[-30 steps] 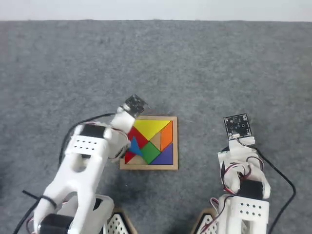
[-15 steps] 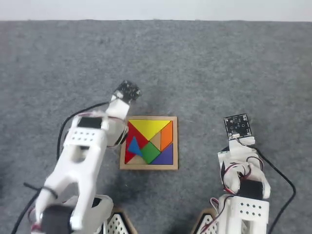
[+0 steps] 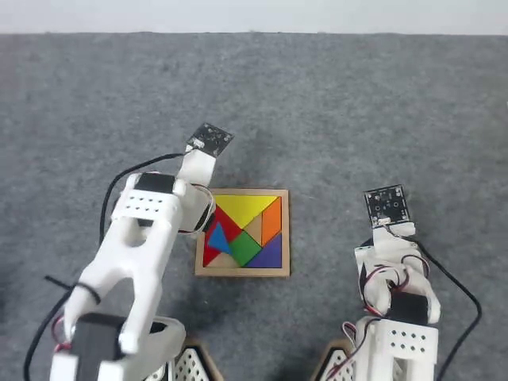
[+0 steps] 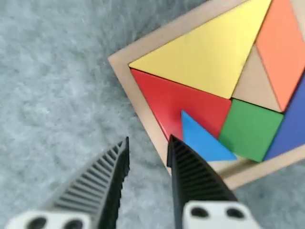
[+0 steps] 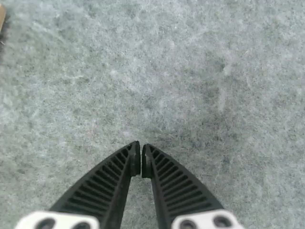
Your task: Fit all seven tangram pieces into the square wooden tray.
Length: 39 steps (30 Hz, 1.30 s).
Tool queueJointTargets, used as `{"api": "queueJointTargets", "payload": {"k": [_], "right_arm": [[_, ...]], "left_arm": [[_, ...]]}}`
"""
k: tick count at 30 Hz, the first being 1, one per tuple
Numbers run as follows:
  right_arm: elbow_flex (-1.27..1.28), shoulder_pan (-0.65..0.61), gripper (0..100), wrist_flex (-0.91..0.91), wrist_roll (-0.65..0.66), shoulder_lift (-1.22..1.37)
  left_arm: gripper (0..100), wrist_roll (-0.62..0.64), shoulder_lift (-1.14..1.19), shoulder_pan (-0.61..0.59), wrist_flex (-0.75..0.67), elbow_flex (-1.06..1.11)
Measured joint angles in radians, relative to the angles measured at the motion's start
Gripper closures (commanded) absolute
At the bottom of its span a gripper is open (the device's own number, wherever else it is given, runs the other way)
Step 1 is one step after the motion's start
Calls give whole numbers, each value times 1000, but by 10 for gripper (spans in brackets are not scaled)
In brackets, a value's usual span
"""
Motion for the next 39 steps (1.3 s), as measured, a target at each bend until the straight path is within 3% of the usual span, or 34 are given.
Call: {"api": "queueJointTargets", "payload": {"k": [9, 29, 39], "right_arm": [[0, 0, 990, 0, 0, 0], [0, 0, 990, 0, 0, 0], [0, 0, 990, 0, 0, 0]], "left_arm": [[863, 12, 114, 72, -58, 0], [863, 52, 89, 296, -63, -77], [863, 57, -127, 423, -61, 172]]}}
